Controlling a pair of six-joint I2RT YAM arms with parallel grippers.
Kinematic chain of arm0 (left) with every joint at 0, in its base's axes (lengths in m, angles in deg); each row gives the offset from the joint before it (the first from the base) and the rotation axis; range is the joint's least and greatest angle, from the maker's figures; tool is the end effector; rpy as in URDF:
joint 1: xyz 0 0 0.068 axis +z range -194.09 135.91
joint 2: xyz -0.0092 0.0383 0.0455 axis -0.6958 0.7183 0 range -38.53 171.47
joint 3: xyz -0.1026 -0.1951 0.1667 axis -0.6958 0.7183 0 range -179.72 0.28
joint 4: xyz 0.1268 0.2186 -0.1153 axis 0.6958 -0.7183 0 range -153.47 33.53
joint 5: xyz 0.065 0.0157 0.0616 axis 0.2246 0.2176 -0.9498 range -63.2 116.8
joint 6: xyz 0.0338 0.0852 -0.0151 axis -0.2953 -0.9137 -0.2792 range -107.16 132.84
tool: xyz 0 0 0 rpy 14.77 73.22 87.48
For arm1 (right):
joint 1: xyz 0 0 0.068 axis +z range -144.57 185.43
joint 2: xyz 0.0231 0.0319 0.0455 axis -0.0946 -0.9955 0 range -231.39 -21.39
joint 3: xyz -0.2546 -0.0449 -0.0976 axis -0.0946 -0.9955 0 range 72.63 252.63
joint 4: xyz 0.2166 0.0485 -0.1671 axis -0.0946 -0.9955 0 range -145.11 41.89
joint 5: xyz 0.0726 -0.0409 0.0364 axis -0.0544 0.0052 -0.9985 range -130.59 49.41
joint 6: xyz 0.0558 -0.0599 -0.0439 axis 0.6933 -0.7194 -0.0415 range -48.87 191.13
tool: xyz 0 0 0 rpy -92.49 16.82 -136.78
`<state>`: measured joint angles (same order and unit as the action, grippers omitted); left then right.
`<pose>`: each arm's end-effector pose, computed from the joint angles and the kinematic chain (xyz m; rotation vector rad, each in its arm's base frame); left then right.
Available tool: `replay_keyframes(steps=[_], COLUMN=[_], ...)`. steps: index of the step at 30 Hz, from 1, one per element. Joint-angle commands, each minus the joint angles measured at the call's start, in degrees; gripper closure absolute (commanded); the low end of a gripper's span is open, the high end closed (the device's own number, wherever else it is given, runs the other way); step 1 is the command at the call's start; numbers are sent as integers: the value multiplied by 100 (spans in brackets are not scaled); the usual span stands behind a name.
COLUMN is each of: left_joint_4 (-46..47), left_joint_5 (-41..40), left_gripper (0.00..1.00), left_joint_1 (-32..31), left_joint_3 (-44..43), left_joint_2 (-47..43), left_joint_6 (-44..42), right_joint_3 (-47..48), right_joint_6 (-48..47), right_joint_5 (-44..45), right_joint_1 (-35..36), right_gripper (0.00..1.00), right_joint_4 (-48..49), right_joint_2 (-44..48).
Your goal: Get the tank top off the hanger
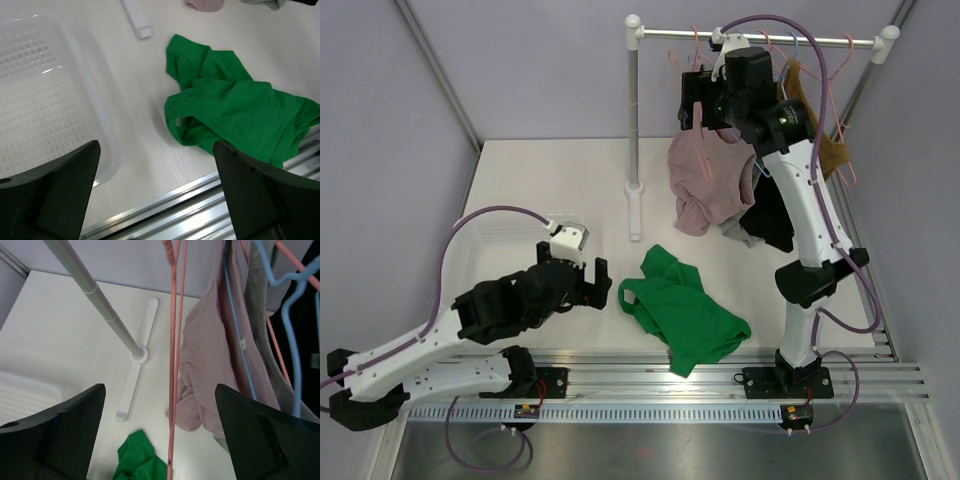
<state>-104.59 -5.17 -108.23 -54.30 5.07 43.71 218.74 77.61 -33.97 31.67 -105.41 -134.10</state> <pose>0.1217 -0.1497 0.3194 0.3160 2.1064 -0.3651 0.4105 0.1918 0.4913 -0.2681 1.9759 0.2548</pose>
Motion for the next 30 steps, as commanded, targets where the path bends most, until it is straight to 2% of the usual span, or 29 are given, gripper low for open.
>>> replay_keyframes(steps=[1, 4, 6, 7, 8, 13, 17, 25, 27, 29, 30], left_joint_4=[1163, 1724, 2059, 2165, 2349, 2729, 2694, 3273, 3352, 3344, 3283], left_joint_5=[436, 516, 594, 639, 709, 990, 1183, 1693, 1834, 1878, 1870], left_gripper=[1, 1, 1, 1, 1, 1, 1, 2, 23, 52, 77], left_joint_1=[-116, -388, -538, -573, -634, -670, -670, -679, -679, -688, -688], left_joint_3=[-157, -289, -377, -473, -517, -877, -1255, -1142, -1107, -1098, -1098], left_joint_2=[595, 1314, 1747, 2167, 2414, 3733, 4875, 5931, 6038, 6108, 6091], left_joint_6=[-125, -204, -301, -319, -345, -468, -398, -204, -161, -152, -143], right_joint_3=[-291, -678, -1389, -2088, -2504, -4911, -5706, -6199, -6225, -6261, -6261], right_joint_6=[-24, -68, 2, 46, 177, 643, 705, 732, 741, 723, 723], right_joint_5=[-55, 68, 42, -36, -107, -580, -1240, -1891, -1944, -2015, -2032], right_joint_1=[-14, -14, -13, -14, -14, -14, -13, -14, -14, -13, -5], right_gripper=[0, 1, 0, 1, 1, 1, 1, 0, 1, 0, 1], right_joint_4=[17, -158, -247, -203, 6, 684, 791, 720, 711, 738, 746], right_joint_2=[1143, 1854, 2599, 2909, 3565, 5406, 6312, 7139, 7236, 7289, 7324])
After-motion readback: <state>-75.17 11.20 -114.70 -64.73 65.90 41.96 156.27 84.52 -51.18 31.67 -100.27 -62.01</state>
